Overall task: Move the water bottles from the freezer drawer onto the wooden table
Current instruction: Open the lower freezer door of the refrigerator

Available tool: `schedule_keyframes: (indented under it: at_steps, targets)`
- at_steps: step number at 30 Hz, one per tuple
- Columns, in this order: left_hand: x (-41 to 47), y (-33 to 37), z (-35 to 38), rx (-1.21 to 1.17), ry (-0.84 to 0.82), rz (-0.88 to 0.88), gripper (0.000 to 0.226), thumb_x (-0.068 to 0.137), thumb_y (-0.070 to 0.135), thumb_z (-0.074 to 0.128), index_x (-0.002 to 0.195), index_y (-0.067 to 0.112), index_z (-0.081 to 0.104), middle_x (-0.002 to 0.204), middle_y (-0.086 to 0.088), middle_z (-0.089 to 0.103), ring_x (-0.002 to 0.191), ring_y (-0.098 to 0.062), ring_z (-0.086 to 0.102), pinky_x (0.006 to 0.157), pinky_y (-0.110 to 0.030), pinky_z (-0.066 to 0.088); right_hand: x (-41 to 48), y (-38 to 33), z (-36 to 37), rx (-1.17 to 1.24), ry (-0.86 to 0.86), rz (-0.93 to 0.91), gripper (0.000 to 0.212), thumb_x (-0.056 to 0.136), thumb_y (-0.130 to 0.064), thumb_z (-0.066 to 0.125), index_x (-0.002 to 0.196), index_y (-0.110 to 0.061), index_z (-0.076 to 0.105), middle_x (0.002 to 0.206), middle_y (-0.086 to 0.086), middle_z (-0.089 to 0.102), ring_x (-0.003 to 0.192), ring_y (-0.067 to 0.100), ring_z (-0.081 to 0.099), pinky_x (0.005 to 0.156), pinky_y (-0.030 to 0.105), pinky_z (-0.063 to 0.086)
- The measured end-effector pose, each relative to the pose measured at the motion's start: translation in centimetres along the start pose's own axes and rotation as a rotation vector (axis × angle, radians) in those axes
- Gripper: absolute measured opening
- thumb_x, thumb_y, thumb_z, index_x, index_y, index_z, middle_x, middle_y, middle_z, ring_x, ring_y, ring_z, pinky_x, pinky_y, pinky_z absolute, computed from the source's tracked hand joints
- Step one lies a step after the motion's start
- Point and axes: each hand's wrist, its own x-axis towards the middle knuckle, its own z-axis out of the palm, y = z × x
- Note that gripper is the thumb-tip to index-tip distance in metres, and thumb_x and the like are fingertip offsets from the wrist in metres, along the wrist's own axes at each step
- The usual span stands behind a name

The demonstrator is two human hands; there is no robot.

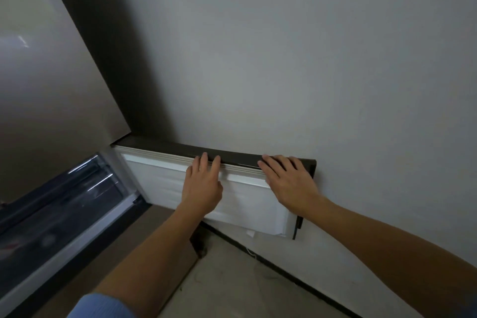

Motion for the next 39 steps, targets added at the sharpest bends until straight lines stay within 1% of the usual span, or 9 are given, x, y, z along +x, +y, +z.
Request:
schedule_keyframes:
  at_steps: [4,12,15,18,23,27,30,34,39]
  targets:
    - [0.9,0.8,0.5,0.006,0.007,-0.038,0.070,0.094,0.031,0.050,0.151,0.021,0.010,0.159,-0.012,0.009,0.146,-0.033,0.006,0.118,-0.046,0.013,1.0,1.9,1.3,0.012,0.033,-0.050,0.055,0.097,-0.027,0.049,0.146,-0.010,0.035,0.148,0.012,0.041,0.125,0.033,0.046,0.101,0.050,0.038]
    - [2.9,1.3,-0.3,-0.047,-0.084,-0.066,0.071,0.095,0.032,0.050,0.151,0.026,0.008,0.161,-0.007,0.002,0.147,-0.029,0.005,0.117,-0.046,0.016,3.1,4.6,1.7,0.024,0.033,-0.073,0.047,0.097,-0.028,0.041,0.141,-0.011,0.045,0.144,0.010,0.048,0.123,0.031,0.050,0.096,0.048,0.041]
    - [1.7,0.4,-0.5,-0.113,-0.064,-0.080,0.061,0.094,0.032,0.051,0.147,0.025,0.022,0.157,-0.008,0.016,0.142,-0.029,0.022,0.113,-0.044,0.027,3.6,4.0,1.3,0.059,0.045,-0.048,0.047,0.091,-0.027,0.050,0.134,-0.009,0.052,0.136,0.013,0.054,0.117,0.031,0.054,0.093,0.048,0.044]
    - [-1.0,-2.1,-1.3,-0.132,-0.061,-0.134,0.048,0.094,0.033,0.049,0.139,0.020,0.037,0.143,-0.007,0.038,0.124,-0.026,0.044,0.101,-0.039,0.040,5.1,1.7,0.0,0.094,0.053,-0.075,0.046,0.083,-0.029,0.065,0.124,-0.010,0.060,0.131,0.015,0.056,0.114,0.032,0.056,0.093,0.048,0.046]
    - [-7.7,-9.6,-4.0,-0.087,-0.045,-0.304,0.027,0.092,0.030,0.048,0.114,0.019,0.058,0.114,-0.004,0.059,0.103,-0.025,0.058,0.076,-0.034,0.043,8.9,-7.6,-3.2,0.237,0.118,-0.198,0.034,0.076,-0.024,0.074,0.107,-0.011,0.068,0.111,0.013,0.066,0.094,0.032,0.064,0.075,0.042,0.054]
    - [-15.4,-17.2,-7.0,-0.061,-0.035,-0.484,0.024,0.092,0.032,0.049,0.108,0.017,0.061,0.114,-0.005,0.062,0.103,-0.027,0.058,0.081,-0.037,0.047,11.4,-17.8,-5.0,0.413,0.099,-0.272,0.031,0.084,-0.026,0.067,0.113,-0.013,0.066,0.111,0.010,0.066,0.097,0.030,0.063,0.079,0.041,0.053]
    - [-21.8,-22.7,-9.2,-0.021,-0.028,-0.596,0.020,0.092,0.030,0.048,0.102,0.017,0.058,0.108,-0.008,0.063,0.099,-0.030,0.059,0.077,-0.037,0.046,12.9,-25.5,-6.2,0.536,0.052,-0.299,0.033,0.094,-0.032,0.055,0.122,-0.017,0.060,0.120,0.004,0.061,0.105,0.021,0.057,0.086,0.034,0.048]
    - [-29.6,-28.6,-11.5,-0.016,0.027,-0.777,0.020,0.091,0.033,0.049,0.096,0.018,0.061,0.096,-0.008,0.067,0.086,-0.029,0.062,0.073,-0.037,0.052,14.6,-34.5,-7.3,0.729,0.013,-0.325,0.036,0.096,-0.035,0.053,0.126,-0.016,0.057,0.120,0.003,0.060,0.104,0.017,0.057,0.082,0.026,0.044]
    - [-35.4,-34.1,-12.9,-0.087,0.161,-0.983,0.021,0.090,0.034,0.050,0.100,0.020,0.062,0.099,-0.004,0.069,0.084,-0.022,0.062,0.075,-0.036,0.053,16.8,-43.0,-8.2,0.912,-0.105,-0.341,0.035,0.097,-0.041,0.049,0.121,-0.017,0.058,0.114,0.000,0.060,0.102,0.018,0.058,0.078,0.032,0.048]
